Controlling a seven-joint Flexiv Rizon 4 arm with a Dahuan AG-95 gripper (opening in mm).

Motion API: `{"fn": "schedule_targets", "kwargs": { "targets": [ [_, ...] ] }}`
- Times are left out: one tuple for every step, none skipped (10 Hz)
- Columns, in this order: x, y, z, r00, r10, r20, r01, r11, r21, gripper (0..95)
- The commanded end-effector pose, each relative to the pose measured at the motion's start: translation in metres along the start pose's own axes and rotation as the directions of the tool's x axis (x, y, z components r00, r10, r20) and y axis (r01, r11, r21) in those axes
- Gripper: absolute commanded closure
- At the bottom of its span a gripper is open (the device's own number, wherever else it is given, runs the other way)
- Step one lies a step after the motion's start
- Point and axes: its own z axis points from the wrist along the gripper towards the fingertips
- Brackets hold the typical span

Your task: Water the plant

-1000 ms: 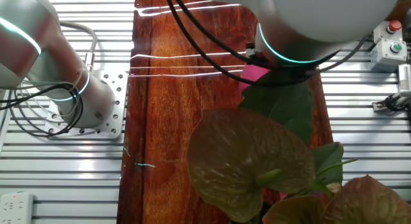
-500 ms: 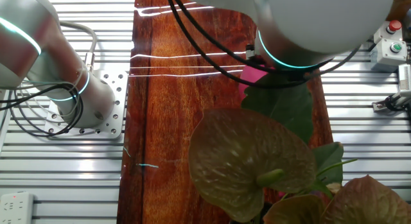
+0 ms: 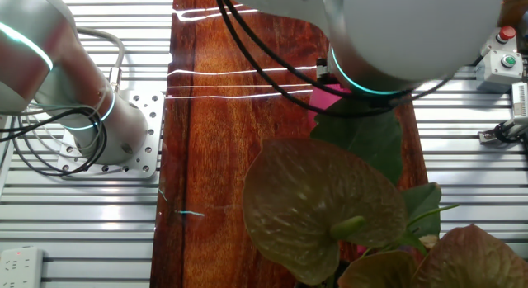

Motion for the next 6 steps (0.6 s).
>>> {"fn": "schedule_targets", "kwargs": {
  "targets": [
    [-0.001,-0.0001,-0.0281,1.0,-0.009,-0.012,0.009,1.0,0.004,95.0],
    [-0.001,-0.0001,-0.028,1.0,-0.008,-0.008,0.008,1.0,0.003,95.0],
    [-0.001,-0.0001,-0.028,1.0,-0.007,-0.008,0.007,1.0,0.004,95.0],
    [-0.001,-0.0001,-0.028,1.0,-0.008,-0.007,0.008,1.0,0.004,95.0],
    [-0.001,-0.0001,-0.028,1.0,-0.01,-0.005,0.01,1.0,0.003,95.0],
    [-0.001,-0.0001,-0.028,1.0,-0.009,0.001,0.009,1.0,0.004,95.0]
  ]
}}
